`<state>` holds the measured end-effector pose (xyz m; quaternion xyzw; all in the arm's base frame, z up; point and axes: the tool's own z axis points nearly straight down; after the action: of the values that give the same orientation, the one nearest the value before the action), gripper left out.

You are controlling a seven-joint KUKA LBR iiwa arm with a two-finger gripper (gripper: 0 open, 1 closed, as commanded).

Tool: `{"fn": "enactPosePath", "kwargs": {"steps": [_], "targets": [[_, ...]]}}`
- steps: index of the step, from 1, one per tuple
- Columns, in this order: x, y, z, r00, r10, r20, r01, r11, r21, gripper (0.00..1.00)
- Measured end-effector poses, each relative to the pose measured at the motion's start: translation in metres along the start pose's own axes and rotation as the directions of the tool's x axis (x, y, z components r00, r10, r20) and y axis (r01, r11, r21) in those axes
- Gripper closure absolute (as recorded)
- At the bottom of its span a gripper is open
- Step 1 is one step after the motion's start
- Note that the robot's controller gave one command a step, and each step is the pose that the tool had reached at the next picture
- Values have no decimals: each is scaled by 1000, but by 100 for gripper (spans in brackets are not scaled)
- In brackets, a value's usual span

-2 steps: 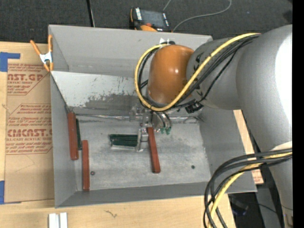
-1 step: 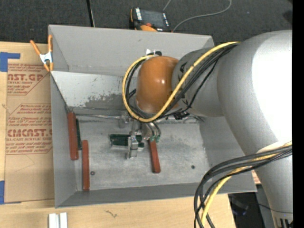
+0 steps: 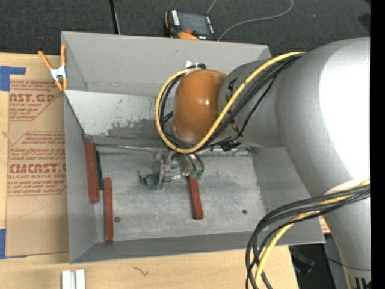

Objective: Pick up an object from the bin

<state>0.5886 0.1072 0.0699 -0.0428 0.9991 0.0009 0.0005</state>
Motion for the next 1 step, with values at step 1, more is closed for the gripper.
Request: {"fn": "enactPosePath", "kwargs": {"steps": [1], "targets": [[27,23,0,992,123,-1,-123,992,0,100]]}}
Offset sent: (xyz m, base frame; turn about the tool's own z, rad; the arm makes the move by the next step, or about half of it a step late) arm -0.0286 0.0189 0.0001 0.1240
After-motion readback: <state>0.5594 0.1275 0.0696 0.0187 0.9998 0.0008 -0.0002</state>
